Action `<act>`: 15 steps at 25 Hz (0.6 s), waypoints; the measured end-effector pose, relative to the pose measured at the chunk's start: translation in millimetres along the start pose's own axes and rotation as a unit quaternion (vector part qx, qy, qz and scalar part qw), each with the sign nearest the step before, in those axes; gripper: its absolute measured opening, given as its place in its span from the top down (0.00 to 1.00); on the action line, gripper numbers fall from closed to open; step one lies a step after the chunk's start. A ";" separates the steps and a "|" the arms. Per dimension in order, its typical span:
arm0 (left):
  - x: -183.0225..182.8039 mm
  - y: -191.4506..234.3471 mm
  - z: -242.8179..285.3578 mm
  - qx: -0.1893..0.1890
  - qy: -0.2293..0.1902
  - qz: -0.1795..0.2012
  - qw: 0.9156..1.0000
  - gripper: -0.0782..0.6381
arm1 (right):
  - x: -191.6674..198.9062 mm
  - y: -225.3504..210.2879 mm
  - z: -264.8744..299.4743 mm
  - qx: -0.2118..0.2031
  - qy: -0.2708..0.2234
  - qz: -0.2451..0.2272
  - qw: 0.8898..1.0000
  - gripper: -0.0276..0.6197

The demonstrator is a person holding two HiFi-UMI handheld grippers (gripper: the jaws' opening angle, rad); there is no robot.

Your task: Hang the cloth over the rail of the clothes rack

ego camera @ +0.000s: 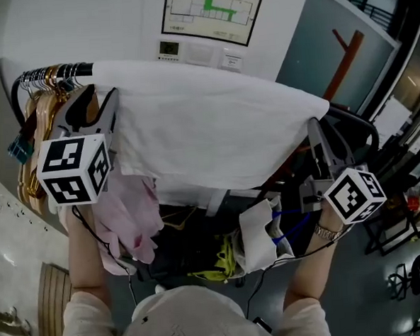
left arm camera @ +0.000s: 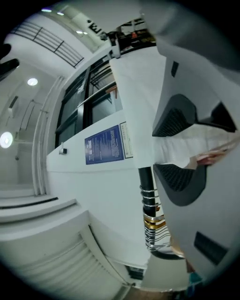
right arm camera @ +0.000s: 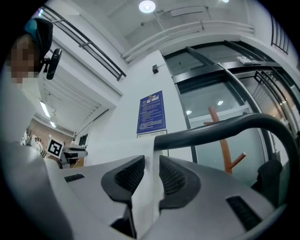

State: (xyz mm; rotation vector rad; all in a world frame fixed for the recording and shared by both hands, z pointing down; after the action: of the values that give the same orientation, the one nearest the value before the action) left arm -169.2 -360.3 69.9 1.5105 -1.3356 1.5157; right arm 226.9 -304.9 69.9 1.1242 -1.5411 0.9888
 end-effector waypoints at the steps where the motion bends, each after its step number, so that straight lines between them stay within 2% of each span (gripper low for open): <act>1: -0.4 -4.1 3.6 -0.003 0.010 0.024 1.000 0.62 | -0.8 0.4 1.1 -0.002 0.005 -0.006 1.000 0.79; 2: -0.8 -7.7 6.8 -0.006 0.015 0.040 0.999 0.65 | -2.4 1.8 1.5 -0.003 0.008 -0.013 1.000 0.83; 3: -1.2 -10.4 9.0 -0.007 0.015 0.047 0.999 0.71 | -4.9 3.2 0.9 -0.001 0.006 -0.019 1.000 0.91; 5: -2.5 -13.3 10.3 -0.007 0.008 0.043 0.999 0.80 | -10.4 4.0 -2.9 0.009 -0.004 -0.026 1.000 0.93; 10: -10.1 -25.3 12.4 -0.003 0.001 0.040 0.999 0.81 | -21.4 -9.9 -8.5 0.009 -0.020 -0.016 1.000 0.93; 15: -19.4 -48.9 19.7 0.019 -0.007 0.035 0.999 0.81 | -24.8 -35.5 -23.0 0.036 -0.017 -0.013 0.999 0.93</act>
State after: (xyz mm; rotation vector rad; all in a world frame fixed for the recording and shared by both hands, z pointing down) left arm -114.0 -359.3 59.4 1.5144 -1.3885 1.5857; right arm 269.5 -287.1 53.4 1.2137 -1.5257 1.0190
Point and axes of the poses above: the fingertips, and each gripper's own axes: z forward along the fingers, y to its left, x out of its underside, the point moved 1 cm from there along -z, backward along the fingers, and after that the axes turned 7 degrees about x, right-handed, at the moved point
